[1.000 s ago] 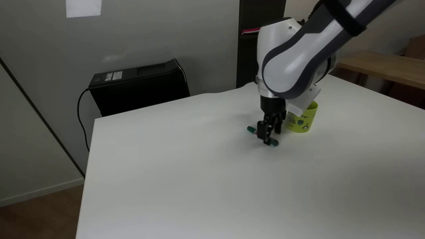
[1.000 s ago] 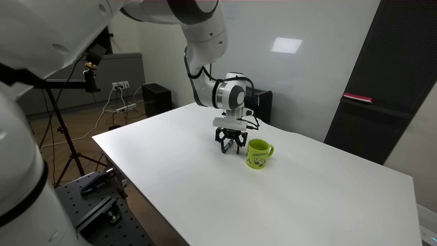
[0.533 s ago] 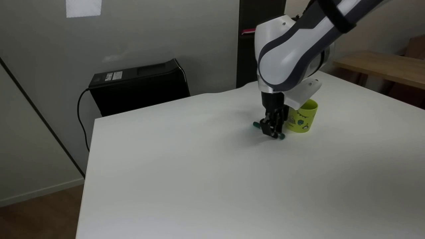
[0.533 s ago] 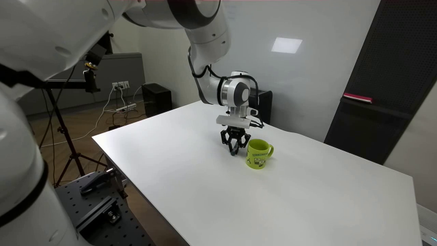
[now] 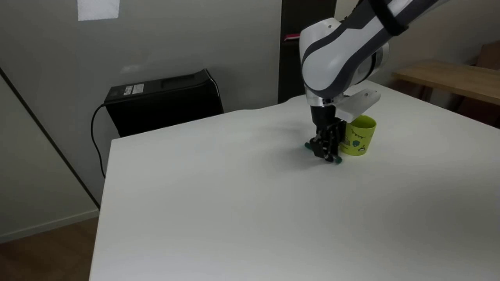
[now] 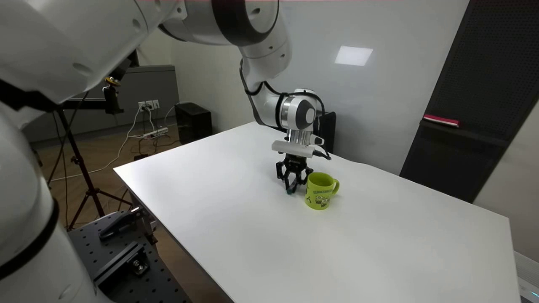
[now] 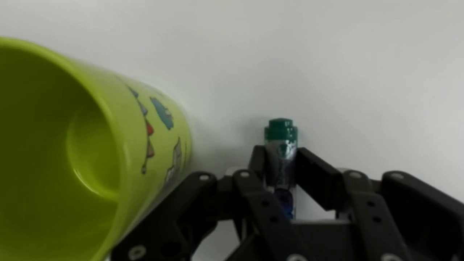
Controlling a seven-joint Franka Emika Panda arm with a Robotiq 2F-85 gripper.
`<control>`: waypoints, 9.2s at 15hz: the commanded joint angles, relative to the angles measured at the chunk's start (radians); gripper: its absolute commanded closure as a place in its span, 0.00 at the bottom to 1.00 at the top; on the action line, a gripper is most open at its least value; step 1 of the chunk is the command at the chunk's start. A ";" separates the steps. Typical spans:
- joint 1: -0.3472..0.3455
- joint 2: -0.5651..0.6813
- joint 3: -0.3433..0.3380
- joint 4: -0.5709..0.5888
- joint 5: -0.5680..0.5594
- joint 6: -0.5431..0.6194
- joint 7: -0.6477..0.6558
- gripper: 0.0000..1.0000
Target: Pick up the pen from the table and put it in the cup.
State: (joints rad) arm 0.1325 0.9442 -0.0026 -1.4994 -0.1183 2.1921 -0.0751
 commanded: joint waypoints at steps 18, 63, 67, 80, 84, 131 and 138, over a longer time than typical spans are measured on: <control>-0.036 -0.066 -0.006 0.179 -0.003 -0.141 0.008 0.93; -0.308 -0.002 -0.022 0.292 0.443 -0.829 0.134 0.93; -0.322 0.021 -0.022 0.298 0.446 -0.826 0.125 0.93; -0.330 0.055 -0.020 0.332 0.417 -0.796 0.063 0.93; -0.333 0.051 -0.017 0.377 0.413 -0.759 0.040 0.93; -0.395 0.116 0.021 0.378 0.626 -0.838 0.218 0.93; -0.410 0.127 0.008 0.371 0.623 -0.838 0.213 0.93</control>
State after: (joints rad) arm -0.2707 1.0796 0.0110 -1.1193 0.4925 1.3602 0.1113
